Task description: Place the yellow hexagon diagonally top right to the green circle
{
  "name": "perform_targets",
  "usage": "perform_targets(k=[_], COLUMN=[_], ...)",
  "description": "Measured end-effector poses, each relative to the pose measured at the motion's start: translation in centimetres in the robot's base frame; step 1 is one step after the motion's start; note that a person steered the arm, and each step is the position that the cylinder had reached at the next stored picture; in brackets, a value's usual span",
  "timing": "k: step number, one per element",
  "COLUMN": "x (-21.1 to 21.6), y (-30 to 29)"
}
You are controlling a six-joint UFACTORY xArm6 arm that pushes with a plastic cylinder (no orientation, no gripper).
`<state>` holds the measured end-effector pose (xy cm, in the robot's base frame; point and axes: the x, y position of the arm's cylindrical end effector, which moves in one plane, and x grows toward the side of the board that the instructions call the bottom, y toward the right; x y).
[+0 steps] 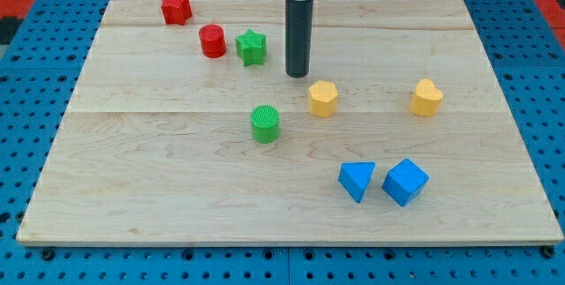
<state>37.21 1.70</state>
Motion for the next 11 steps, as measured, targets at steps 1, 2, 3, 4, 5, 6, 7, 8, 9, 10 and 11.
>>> perform_targets(k=[1, 2, 3, 4, 5, 6, 7, 8, 9, 10, 11], x=[1.1, 4.1, 5.7, 4.7, 8.0, 12.1, 13.3, 12.7, 12.0, 10.7, 9.2], y=[0.4, 3.4, 1.3, -0.2, -0.8, -0.8, 1.9, 6.7, 5.1, 2.8, 1.2])
